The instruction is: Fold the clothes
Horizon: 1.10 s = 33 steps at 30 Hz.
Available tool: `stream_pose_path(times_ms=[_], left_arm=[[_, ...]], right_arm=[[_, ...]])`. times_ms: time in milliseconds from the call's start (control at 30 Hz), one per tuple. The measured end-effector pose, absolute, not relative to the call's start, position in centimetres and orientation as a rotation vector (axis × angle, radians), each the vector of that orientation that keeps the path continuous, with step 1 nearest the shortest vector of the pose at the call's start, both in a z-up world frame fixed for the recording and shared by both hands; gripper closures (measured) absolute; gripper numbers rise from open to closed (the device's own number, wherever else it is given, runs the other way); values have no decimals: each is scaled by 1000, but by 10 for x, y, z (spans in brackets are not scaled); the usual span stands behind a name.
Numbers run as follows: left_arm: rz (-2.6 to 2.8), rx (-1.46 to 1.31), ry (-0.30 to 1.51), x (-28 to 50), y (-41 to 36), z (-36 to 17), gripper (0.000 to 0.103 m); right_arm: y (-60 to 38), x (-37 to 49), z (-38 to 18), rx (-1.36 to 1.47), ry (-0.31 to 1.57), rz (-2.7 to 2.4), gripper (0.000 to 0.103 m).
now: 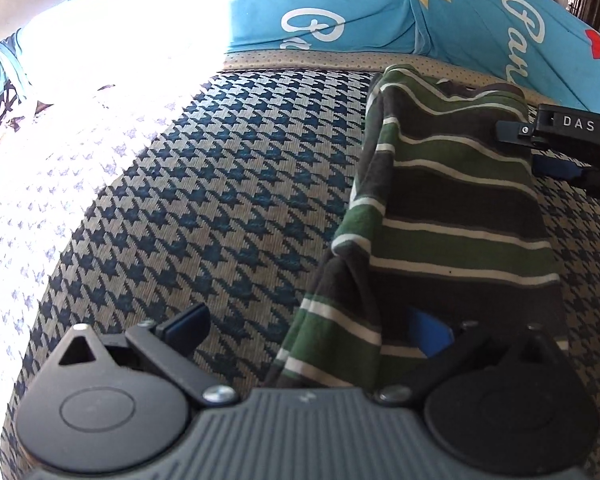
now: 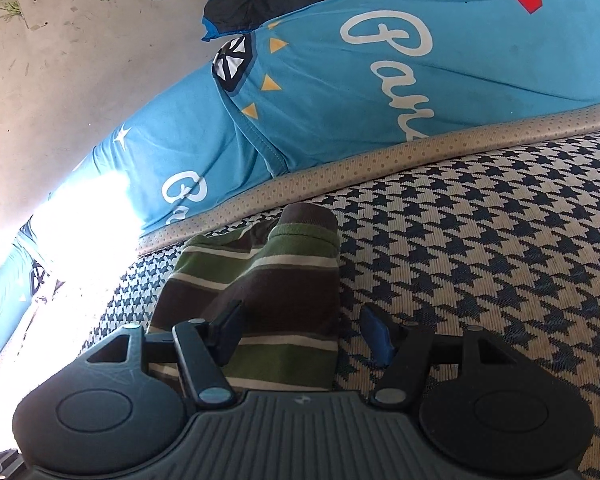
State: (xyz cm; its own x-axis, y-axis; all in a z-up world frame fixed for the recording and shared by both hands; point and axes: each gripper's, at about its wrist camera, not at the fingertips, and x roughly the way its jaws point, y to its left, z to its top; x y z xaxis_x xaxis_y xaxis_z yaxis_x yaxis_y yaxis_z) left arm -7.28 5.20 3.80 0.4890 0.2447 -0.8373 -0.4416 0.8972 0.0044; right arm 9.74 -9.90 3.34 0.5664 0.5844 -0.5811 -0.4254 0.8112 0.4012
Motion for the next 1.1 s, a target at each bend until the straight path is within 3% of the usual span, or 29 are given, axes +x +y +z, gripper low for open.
stream_pose_path(times_ms=[300,367,500,1100], left_arm=[[429,-240,983,-76,63,36,0],[429,-240,986,-76,63,36,0],[429,-240,988,-73,63,35,0],[433,-223,983,-76,58,35,0]], right_arm=[[-94,114,32,249,713,637,42],[-93,118,32,265,716,652,54],[-91,123,27,310,727,677,65],[-93,133,16,442,743,721,66]])
